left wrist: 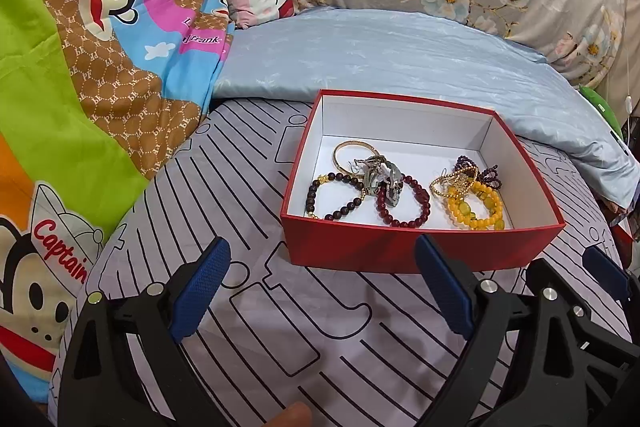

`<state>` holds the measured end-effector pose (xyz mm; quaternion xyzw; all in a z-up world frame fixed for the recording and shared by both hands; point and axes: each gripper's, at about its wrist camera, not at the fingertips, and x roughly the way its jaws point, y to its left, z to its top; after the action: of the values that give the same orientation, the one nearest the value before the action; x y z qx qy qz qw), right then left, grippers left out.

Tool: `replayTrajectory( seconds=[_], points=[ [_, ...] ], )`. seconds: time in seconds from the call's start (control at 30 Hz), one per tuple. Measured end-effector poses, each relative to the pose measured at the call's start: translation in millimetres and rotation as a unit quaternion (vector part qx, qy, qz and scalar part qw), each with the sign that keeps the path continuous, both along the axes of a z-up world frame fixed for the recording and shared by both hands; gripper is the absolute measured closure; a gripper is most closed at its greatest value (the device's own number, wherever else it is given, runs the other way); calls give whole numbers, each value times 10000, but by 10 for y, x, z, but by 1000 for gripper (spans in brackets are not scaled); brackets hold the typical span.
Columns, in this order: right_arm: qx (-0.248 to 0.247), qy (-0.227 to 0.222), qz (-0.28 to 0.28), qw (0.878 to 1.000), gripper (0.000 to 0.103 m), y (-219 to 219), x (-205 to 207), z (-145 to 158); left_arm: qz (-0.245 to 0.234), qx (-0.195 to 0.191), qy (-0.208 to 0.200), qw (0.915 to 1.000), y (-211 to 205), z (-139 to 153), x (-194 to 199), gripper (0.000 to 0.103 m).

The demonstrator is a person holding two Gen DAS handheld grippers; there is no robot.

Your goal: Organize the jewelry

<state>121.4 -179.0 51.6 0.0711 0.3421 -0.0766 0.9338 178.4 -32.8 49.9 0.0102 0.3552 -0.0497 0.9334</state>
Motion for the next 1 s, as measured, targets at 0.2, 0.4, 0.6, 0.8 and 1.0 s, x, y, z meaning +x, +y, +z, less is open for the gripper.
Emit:
replayTrajectory(
  seconds=[0.2, 0.4, 0.6, 0.8, 1.0],
  points=[
    [0, 0, 3, 10000, 31, -4, 4, 9, 5, 10, -5, 10000, 4, 5, -11, 14],
    [-3, 7, -26, 10000, 31, -24, 7, 18, -25, 24, 29, 10000, -14, -3, -4, 14],
    [28, 0, -16, 10000, 31, -32, 1, 18, -32, 25, 17, 10000, -21, 1, -3, 14],
    [26, 3, -22, 10000, 31, -46, 8, 15, -87, 12, 50, 9999, -32, 5, 8, 13],
    [31, -1, -35, 10000, 31, -51, -8, 13, -85, 53, 117, 9999, -33, -6, 34, 8]
  ],
)
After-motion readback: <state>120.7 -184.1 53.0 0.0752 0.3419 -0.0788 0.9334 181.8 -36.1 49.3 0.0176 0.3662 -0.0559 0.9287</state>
